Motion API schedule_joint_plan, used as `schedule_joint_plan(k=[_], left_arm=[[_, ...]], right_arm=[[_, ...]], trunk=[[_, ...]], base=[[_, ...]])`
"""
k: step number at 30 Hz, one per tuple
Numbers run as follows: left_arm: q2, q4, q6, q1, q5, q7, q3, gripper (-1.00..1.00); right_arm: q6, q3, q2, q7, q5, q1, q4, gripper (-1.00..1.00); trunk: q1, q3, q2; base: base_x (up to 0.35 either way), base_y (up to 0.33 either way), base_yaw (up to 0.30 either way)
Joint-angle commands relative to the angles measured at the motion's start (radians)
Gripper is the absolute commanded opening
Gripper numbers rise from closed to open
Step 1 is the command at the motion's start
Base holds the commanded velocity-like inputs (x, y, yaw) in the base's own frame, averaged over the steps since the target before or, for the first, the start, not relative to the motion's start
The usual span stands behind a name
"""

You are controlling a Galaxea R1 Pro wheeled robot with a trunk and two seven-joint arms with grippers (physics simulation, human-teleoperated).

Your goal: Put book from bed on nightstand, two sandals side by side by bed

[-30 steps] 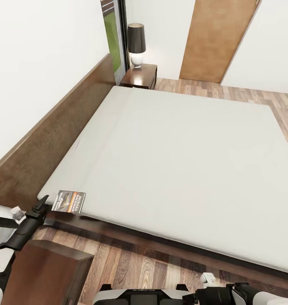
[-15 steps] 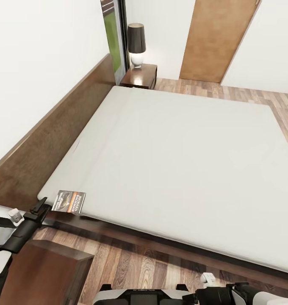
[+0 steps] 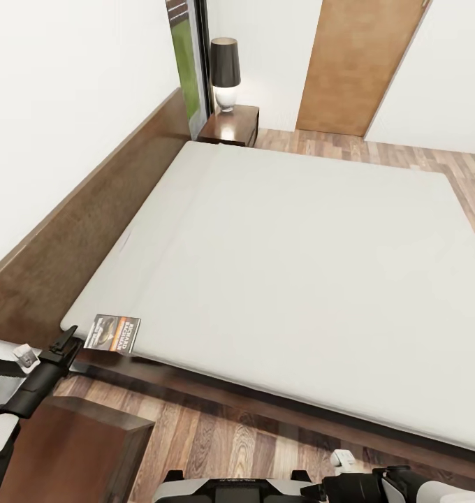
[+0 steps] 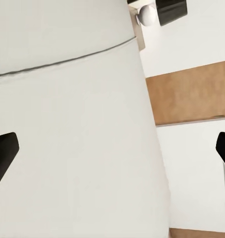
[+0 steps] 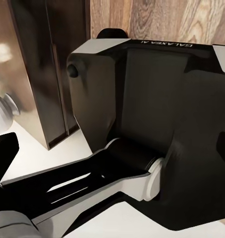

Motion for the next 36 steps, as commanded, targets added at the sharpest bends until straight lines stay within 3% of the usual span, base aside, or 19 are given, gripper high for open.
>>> schedule_joint_plan(k=[1, 36], left_arm=[[0.000, 0.001, 0.009, -0.001, 0.004, -0.002, 0.001, 1.00], [-0.001, 0.002, 0.009, -0.001, 0.004, -0.003, 0.001, 1.00]], right_arm=[[0.007, 0.005, 0.000, 0.004, -0.006, -0.001, 0.002, 1.00], [0.007, 0.004, -0.014, 0.014, -0.010, -0.001, 0.002, 1.00]], trunk=[[0.004, -0.004, -0.009], [0.138, -0.114, -0.254]], base=[[0.000, 0.000, 0.000], [0.000, 0.000, 0.000]])
